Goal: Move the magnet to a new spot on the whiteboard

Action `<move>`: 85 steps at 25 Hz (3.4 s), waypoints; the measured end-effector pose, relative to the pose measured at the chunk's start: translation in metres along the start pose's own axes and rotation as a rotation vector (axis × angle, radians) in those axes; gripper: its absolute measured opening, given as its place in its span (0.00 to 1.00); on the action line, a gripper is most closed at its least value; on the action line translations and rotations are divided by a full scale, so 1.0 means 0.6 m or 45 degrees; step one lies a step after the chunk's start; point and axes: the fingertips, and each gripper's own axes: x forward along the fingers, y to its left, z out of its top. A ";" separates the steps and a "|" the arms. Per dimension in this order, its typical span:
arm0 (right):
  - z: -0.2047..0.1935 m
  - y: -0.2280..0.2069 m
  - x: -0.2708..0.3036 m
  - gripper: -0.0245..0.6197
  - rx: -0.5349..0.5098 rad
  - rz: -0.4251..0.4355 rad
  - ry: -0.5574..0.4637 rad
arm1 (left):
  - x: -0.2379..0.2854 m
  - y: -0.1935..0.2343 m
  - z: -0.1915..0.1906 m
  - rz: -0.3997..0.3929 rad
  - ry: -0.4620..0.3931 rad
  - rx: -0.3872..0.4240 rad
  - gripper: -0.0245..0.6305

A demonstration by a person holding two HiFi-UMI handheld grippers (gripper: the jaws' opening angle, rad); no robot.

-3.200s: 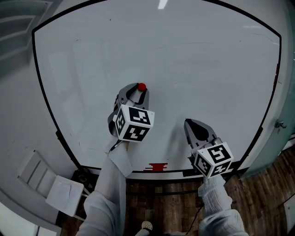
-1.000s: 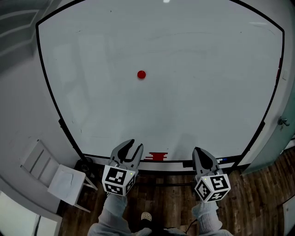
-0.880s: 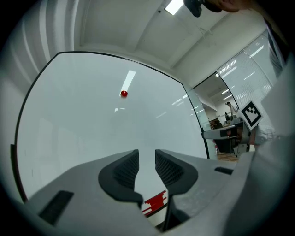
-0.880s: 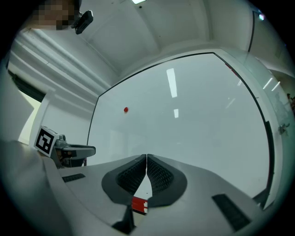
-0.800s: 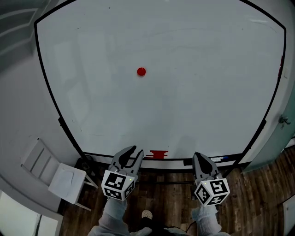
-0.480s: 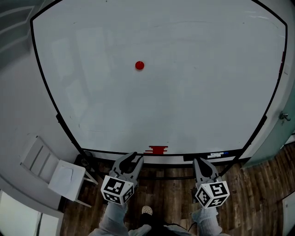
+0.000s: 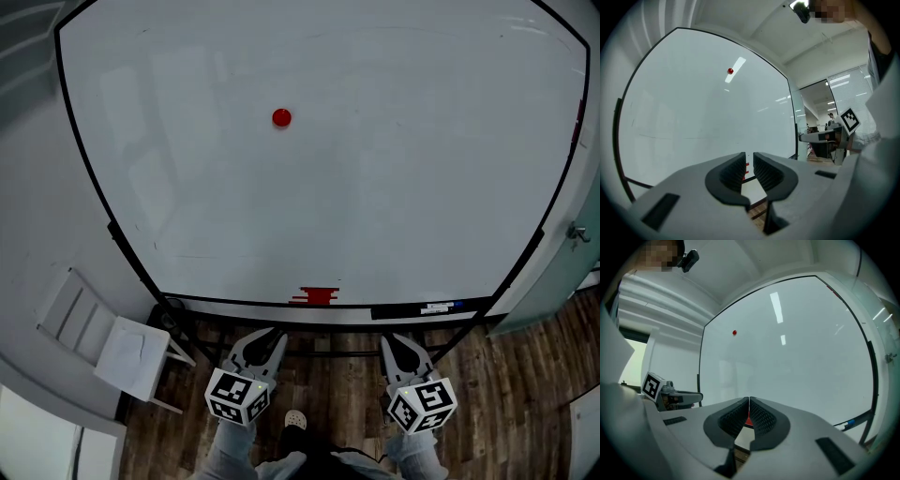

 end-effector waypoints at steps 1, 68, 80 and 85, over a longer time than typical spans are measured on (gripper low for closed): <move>-0.003 0.006 0.001 0.08 -0.002 0.008 0.001 | -0.001 -0.002 -0.005 -0.005 0.006 -0.007 0.12; -0.069 0.055 0.017 0.08 0.071 0.094 0.121 | -0.047 -0.007 -0.066 -0.001 0.059 -0.026 0.05; -0.057 0.088 0.029 0.08 0.021 0.199 0.099 | -0.070 0.008 -0.063 0.066 0.016 -0.037 0.05; -0.059 0.084 0.024 0.08 -0.102 0.172 0.138 | -0.062 0.002 -0.062 0.062 0.010 -0.049 0.05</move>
